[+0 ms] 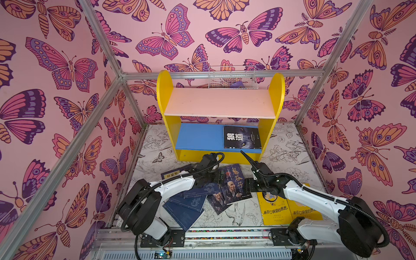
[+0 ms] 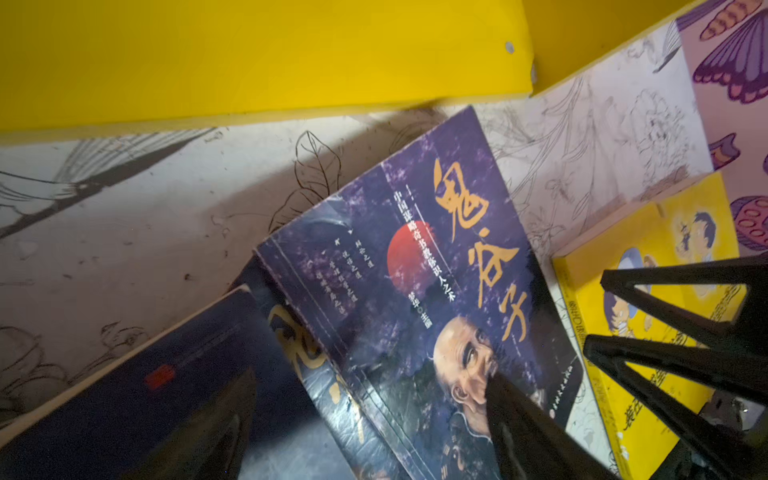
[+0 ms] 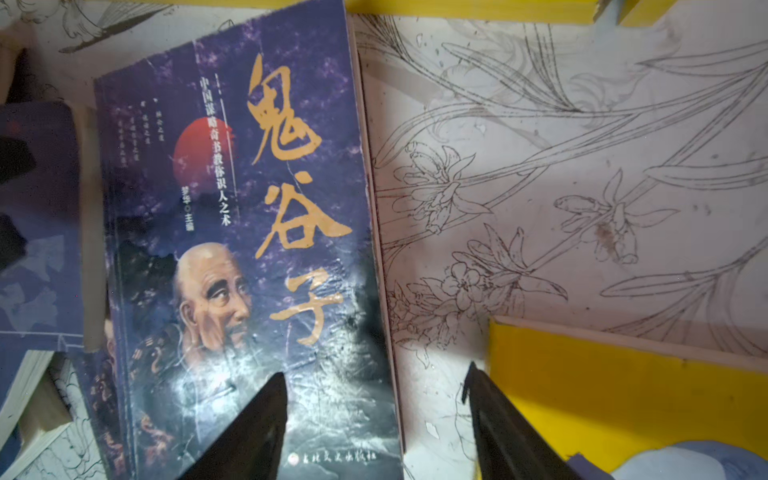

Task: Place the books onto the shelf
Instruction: 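Reach both grippers to the purple old-man cover book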

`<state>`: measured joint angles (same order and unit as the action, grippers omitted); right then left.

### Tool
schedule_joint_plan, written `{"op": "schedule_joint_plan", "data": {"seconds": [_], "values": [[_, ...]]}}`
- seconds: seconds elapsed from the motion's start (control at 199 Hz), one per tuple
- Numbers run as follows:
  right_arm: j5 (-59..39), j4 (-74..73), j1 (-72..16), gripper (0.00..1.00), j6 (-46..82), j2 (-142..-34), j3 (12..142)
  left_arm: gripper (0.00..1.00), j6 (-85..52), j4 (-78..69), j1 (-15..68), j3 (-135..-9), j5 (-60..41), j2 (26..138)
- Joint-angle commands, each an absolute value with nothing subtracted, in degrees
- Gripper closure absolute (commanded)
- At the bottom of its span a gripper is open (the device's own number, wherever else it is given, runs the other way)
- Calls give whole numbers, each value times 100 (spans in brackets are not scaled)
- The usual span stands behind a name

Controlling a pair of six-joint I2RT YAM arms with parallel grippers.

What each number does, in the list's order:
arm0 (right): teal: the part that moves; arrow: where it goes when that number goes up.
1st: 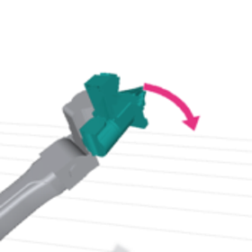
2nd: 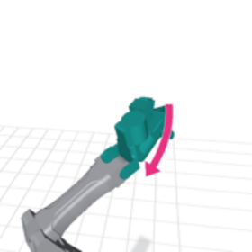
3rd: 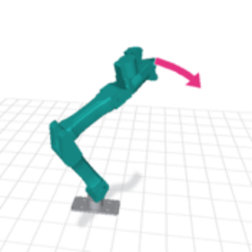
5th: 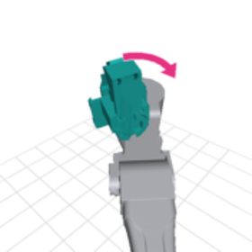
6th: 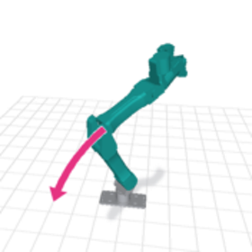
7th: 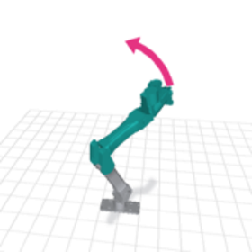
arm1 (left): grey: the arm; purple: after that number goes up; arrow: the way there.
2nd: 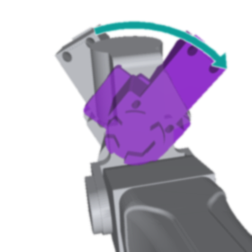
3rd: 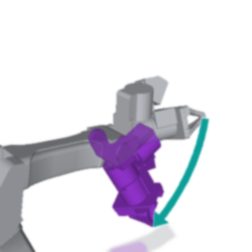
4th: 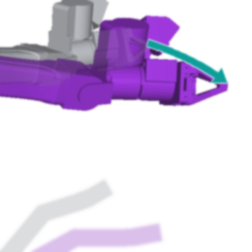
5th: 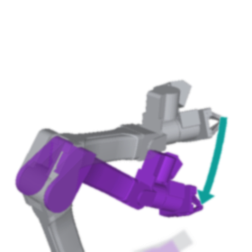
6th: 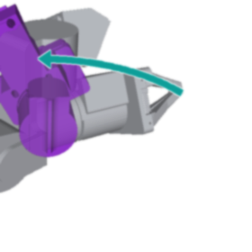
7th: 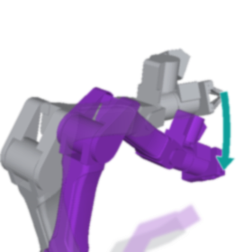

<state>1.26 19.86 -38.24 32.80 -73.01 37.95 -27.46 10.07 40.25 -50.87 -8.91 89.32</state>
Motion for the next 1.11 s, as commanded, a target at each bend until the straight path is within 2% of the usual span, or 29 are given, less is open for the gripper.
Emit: {"op": "schedule_joint_plan", "data": {"seconds": [0.0, 0.081, 0.484, 0.64, 0.866, 0.937, 1.103], "values": [[18, 1753, -3839, 30, 3284, -7573, 4073, 11, -2356, 1854, 4001, -5382, -1096, 9183], [20, 1743, -3832, 30, 3234, -7744, 4105, 11, -2371, 2115, 3948, -5429, -1161, 9338], [-395, 1179, -3835, 32, 3096, -8419, 3903, 12, -1920, 2301, 3887, -6241, -2881, 10512], [-643, 889, -3833, 33, 3072, -8652, 3741, 13, -1981, 2153, 3878, -6337, -2953, 10405], [-666, 826, -3841, 33, 3005, -8687, 3720, 16, -1932, 1386, 4007, -6260, -3570, 10053], [-615, 820, -3843, 33, 3029, -8658, 3699, 19, -1928, 1379, 4042, -6340, -3566, 10119], [-455, 812, -3857, 33, 3089, -8407, 3577, 32, -2024, 1417, 4045, -6441, -3423, 10305]]}}
